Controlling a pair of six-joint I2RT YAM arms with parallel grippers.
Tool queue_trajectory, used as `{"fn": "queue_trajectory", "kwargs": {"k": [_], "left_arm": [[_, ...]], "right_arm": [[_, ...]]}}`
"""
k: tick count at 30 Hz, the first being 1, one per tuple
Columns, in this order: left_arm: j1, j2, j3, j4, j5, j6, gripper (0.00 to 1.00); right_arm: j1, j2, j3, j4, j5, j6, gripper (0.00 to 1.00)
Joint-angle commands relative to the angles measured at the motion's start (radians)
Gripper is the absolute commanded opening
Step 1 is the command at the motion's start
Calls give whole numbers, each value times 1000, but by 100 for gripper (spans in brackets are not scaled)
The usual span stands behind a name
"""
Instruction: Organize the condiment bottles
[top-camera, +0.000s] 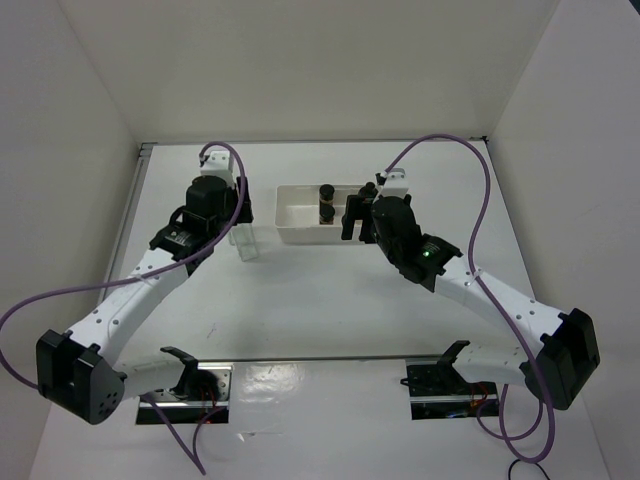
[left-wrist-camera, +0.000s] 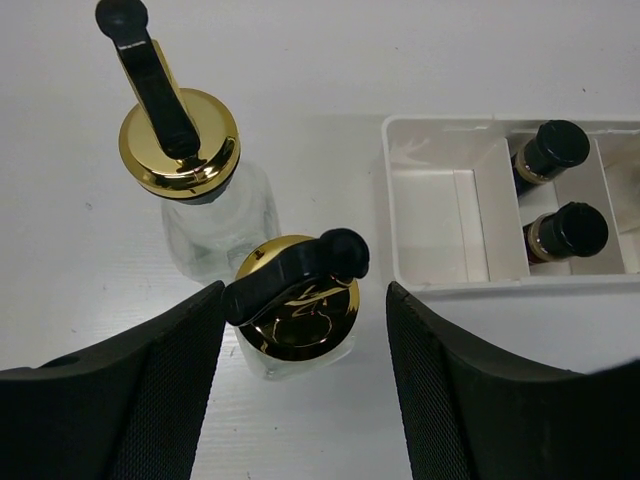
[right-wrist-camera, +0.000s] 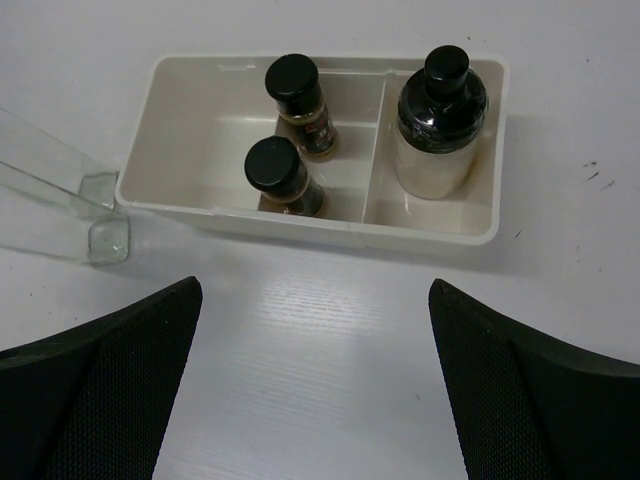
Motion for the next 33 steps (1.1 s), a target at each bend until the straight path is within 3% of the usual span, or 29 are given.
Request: {"fn": "queue_trajectory", "kwargs": {"k": [1,6,23,33], "left_arm": [[3,2,44,54,-15,-25,71],[3,2,53,54,-15,-25,66],[3,29,63,72,-24,-25,65],[3,39,72,63,-24,-25,54]], "right_arm": [[8,-14,-7,26,21,9,98],[8,-14,-7,26,21,9,98],[8,-14,-7,26,30,9,98],[8,-14,-7,26,30,9,98]]}}
